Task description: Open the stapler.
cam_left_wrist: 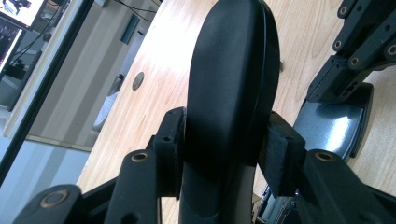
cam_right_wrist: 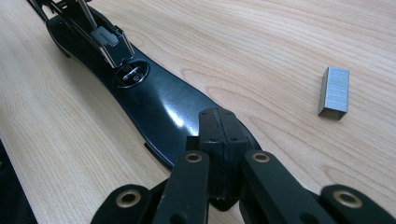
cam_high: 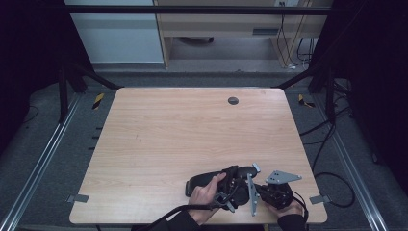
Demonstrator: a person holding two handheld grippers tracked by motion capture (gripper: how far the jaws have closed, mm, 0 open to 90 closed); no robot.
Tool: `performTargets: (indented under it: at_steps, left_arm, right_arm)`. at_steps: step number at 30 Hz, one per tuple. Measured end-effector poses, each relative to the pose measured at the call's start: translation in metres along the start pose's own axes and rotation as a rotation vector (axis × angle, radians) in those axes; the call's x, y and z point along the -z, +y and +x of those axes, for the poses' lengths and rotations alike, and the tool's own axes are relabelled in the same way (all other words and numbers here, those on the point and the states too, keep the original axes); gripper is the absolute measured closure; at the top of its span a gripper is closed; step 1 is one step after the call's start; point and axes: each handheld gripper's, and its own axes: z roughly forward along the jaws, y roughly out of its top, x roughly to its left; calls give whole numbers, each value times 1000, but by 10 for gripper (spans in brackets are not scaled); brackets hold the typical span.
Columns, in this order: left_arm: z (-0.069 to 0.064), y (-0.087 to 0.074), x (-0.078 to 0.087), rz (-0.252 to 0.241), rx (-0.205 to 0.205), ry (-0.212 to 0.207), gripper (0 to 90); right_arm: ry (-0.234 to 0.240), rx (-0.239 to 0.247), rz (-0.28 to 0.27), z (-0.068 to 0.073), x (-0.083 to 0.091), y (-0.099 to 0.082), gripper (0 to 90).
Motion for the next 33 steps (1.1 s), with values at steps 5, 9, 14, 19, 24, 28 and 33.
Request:
performTargets:
  at_steps: [5,9,14,19,24,28,33]
  left_arm:
    - [4,-2,4,-7,27,5,551]
    - [6,-4,6,-20,45,11,553]
    - [9,-5,10,-28,63,18,555]
    - [13,-7,14,-44,97,28,557]
    - [16,-10,18,-55,120,37,560]
    - [20,-12,22,-61,130,44,563]
    - [21,-14,24,-68,145,51,565]
  right_arm:
    - [3,-4,0,0,0,0,900]
    - [-3,4,3,0,0,0,900]
    - [-3,3,4,0,0,0,900]
    - [-2,1,2,0,0,0,900]
    - [-3,-1,2,0,0,0,900]
    - [-2,-1,3,0,0,0,900]
    - [-3,-3,4,0,0,0,900]
